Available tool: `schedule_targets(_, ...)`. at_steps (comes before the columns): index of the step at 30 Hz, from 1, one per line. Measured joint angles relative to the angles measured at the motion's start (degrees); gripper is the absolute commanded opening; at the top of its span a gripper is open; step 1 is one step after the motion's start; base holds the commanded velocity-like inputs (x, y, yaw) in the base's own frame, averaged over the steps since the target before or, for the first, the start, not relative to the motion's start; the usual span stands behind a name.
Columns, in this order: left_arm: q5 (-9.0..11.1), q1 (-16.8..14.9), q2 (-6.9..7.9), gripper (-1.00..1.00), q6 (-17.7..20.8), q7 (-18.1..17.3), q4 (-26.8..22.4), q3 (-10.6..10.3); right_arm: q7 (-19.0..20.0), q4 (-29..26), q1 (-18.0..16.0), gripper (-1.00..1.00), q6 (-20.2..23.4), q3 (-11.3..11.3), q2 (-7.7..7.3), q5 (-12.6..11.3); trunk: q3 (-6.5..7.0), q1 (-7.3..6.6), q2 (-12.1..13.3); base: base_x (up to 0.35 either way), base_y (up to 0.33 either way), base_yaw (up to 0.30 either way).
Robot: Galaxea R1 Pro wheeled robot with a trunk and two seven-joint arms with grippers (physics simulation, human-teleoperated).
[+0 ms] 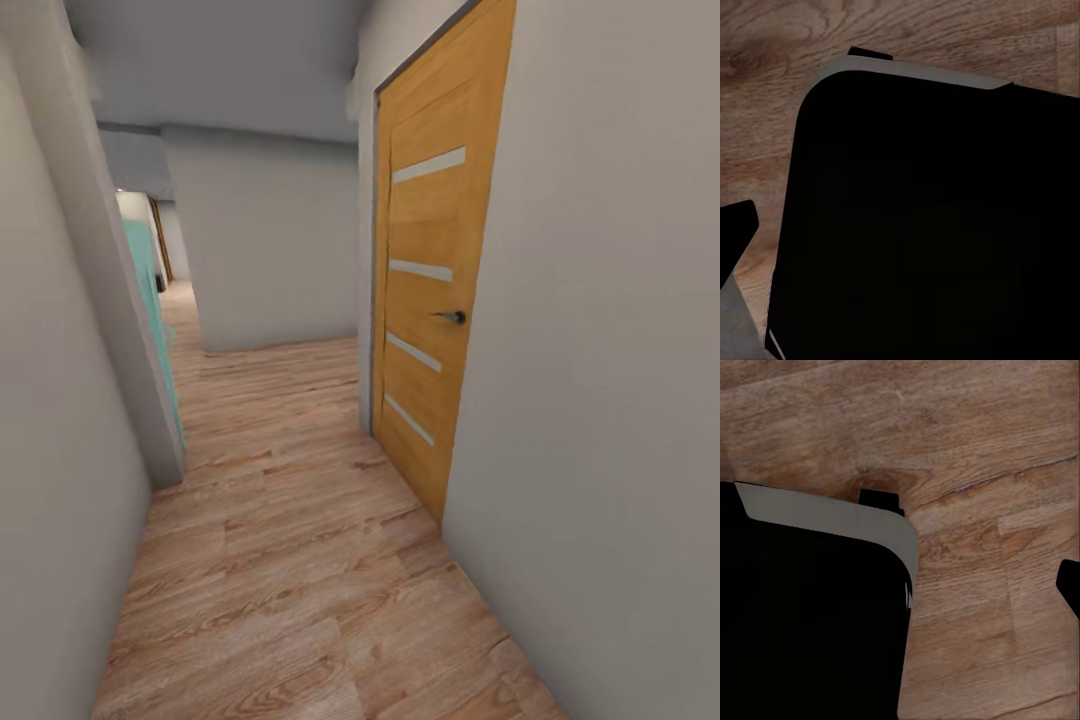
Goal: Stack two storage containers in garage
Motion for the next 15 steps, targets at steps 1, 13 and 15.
schedule_targets(1, 0.0, 0.0, 0.00, 1.00, 0.0, 0.0, 0.0, 0.0, 0.0, 0.0, 0.0, 1.00, 0.0, 0.0, 0.00, 0.0, 0.00, 0.00, 0.0, 0.321, 0.000, 0.300)
schedule_targets(13, 0.0, 0.0, 0.00, 1.00, 0.1, 0.0, 0.0, 0.0, 0.0, 0.0, 0.0, 1.00, 0.0, 0.1, 0.10, 0.0, 0.00, 0.00, 0.0, 0.321, 0.000, 0.300)
schedule_targets(15, 0.0, 0.0, 0.00, 1.00, 0.1, 0.0, 0.0, 0.0, -0.1, 0.0, 0.0, 1.00, 0.0, 0.0, 0.14, 0.0, 0.00, 0.00, 0.0, 0.321, 0.000, 0.300)
